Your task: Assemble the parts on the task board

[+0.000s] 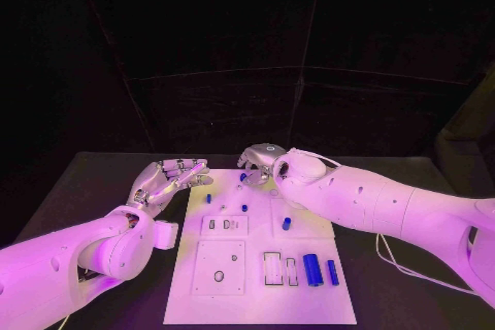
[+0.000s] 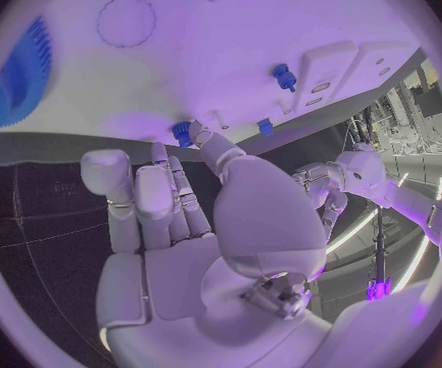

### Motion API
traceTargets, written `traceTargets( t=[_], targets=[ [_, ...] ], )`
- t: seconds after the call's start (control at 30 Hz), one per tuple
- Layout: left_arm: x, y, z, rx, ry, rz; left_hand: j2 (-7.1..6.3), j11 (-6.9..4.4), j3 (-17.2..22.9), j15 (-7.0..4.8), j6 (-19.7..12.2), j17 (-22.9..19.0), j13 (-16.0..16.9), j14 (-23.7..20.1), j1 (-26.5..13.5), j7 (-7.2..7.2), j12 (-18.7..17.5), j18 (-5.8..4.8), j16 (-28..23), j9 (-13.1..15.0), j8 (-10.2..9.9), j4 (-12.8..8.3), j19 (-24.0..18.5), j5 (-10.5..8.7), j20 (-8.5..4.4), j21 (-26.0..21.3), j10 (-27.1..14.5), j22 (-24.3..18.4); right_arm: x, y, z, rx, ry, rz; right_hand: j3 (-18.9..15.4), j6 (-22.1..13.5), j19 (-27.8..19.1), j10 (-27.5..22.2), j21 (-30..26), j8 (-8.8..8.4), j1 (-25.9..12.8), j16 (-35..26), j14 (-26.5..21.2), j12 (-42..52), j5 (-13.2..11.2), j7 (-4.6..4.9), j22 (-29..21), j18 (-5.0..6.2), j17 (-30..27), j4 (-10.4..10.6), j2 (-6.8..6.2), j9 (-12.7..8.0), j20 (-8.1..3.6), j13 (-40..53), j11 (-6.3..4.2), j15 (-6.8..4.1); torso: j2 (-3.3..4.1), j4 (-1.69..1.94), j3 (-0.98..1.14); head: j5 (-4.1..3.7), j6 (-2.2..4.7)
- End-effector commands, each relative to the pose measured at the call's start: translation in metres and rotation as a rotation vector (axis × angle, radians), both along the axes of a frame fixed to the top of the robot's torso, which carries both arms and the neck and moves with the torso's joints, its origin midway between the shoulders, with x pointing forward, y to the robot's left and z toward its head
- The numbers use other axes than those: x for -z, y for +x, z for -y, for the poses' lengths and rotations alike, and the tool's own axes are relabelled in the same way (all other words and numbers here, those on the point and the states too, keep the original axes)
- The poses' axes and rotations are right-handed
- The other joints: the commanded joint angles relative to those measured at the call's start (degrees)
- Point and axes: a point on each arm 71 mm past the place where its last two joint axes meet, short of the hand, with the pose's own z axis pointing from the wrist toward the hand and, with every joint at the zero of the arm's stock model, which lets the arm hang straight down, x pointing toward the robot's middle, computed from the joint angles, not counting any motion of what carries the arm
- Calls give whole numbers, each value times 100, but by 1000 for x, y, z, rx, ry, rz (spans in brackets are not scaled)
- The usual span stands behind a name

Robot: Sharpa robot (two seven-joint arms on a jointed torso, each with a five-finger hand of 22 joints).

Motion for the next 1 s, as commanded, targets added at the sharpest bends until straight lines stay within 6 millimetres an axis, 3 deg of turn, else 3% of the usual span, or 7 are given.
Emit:
traceTargets(
  t=[0.03,0.2,0.37,0.53,0.63,0.87,1.0],
  targets=[
    [-2,0,2,19,-3,6,63,50,-6,35,-9,4,-9,25,9,54,-23,82,-24,-8,-19,-41,47,14,4,-43,-10,-11,-4,-2,1,-3,14,32,-106,-93,-28,-94,-18,-14,43,-22,-7,37,-9,17,-19,-50,-30,48,-63,8,17,11,16,27,6,0,3,3,3],
    [-2,0,0,18,-2,4,64,51,-7,35,-10,4,-9,25,10,55,-26,82,-26,-8,-21,-43,47,14,4,-44,-11,-13,-9,-9,15,-5,57,51,-236,373,28,119,62,84,123,66,33,245,74,-2,98,-64,88,156,-33,69,15,55,-17,9,2,-23,15,8,8],
    [-2,0,-2,17,-1,3,67,52,-9,37,-13,4,-9,25,12,54,-33,82,-31,-8,-26,-48,47,14,5,-48,-15,-16,-13,-20,50,45,128,-2,-286,725,159,965,252,223,137,291,125,738,222,-97,389,-105,442,285,-10,112,-81,248,-192,-114,-8,-61,24,11,26],
    [-1,1,-3,18,-1,2,70,51,-9,36,-12,5,-9,27,15,50,-35,82,-33,-8,-27,-52,48,15,6,-50,-15,-17,-13,-28,86,120,173,-120,-647,817,278,1869,424,250,-20,488,184,1555,455,-297,659,-152,766,482,-290,98,-275,790,-432,-315,-29,-128,50,16,43],
    [-1,1,-4,17,0,1,75,49,-9,36,-9,6,-8,30,19,46,-38,83,-36,-7,-28,-57,51,15,6,-52,-12,-20,-12,-32,104,160,173,-173,-1032,738,367,1718,565,235,63,649,220,2409,588,-340,899,-192,1034,705,-329,67,-353,1625,-487,-316,-35,-158,64,19,51],
    [0,3,-4,17,1,-1,84,44,-9,33,-2,7,-7,37,27,39,-42,84,-40,-5,-30,-66,55,15,5,-55,-6,-24,-8,-35,129,228,142,-234,-1834,501,463,1398,802,336,410,970,277,5123,702,-236,1301,-268,1636,1296,-273,69,-258,4602,-408,-267,-27,-155,74,-38,77],
    [0,3,-4,19,0,-1,84,44,-9,33,-2,7,-7,37,27,39,-42,84,-40,-5,-30,-66,55,15,5,-55,-6,-24,-7,-33,133,245,129,-237,-1973,436,460,1614,839,391,603,1058,298,5976,730,-229,1354,-266,1826,1429,-243,67,-242,5554,-361,-252,-17,-148,75,-53,84]
  ],
)
